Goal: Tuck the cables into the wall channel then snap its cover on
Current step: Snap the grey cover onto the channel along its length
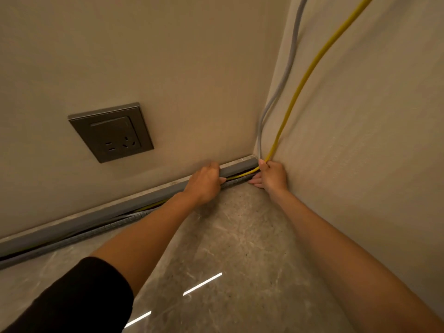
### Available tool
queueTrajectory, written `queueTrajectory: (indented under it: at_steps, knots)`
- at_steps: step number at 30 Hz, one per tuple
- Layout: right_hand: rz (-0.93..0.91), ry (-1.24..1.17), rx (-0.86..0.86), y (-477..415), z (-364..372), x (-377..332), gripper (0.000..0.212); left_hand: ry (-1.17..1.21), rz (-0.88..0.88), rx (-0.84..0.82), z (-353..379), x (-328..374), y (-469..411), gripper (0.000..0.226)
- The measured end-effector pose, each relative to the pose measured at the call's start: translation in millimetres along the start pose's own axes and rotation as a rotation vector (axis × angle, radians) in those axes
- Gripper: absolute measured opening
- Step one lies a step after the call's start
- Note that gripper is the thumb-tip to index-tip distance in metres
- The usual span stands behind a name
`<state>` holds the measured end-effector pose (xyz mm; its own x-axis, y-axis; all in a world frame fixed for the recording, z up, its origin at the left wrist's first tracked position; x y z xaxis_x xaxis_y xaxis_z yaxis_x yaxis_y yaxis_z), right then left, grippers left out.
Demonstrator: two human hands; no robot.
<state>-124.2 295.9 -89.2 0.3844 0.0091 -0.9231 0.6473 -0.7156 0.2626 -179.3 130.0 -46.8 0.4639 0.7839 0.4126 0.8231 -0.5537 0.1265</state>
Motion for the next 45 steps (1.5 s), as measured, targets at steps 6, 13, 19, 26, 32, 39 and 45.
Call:
queueTrajectory:
  at_steps: [6,13,19,26,32,39,45]
  knots:
    - [0.084,-0.094,0.117,3,-2,4,0.041,0.053,-0.001,-0.037,2,-6,4,0.031]
    - [0.128,-0.093,0.129,0,-2,5,0.025,-0.018,0.048,0.058,0,2,5,0.032]
    - [0.113,-0.036,0.158,-2,-3,5,0.03,-0.206,0.105,0.147,2,16,9,0.031]
    - [0.033,0.087,0.083,-1,-1,0,0.043,-0.112,0.008,0.241,-4,16,6,0.03]
    - [-0.025,0.089,0.122,-3,-3,-3,0.045,0.139,-0.12,0.316,-6,7,6,0.026]
    - [-0.072,0.155,0.113,-8,-2,-4,0.037,0.109,-0.088,0.352,1,13,0,0.025]
    - [-0.126,0.214,0.218,-21,-1,2,0.013,0.048,-0.053,0.347,6,14,-2,0.028]
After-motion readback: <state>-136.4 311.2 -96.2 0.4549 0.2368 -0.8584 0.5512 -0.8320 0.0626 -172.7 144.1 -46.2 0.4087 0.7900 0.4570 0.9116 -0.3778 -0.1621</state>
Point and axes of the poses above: each hand's wrist, its own y-axis away from the middle knuckle, its own z-axis out of the palm, x = y × z, the point moved 10 cm from there along -y, towards the middle knuckle, and after that the axes turned 2 degrees about x, right-handed, at the moved point
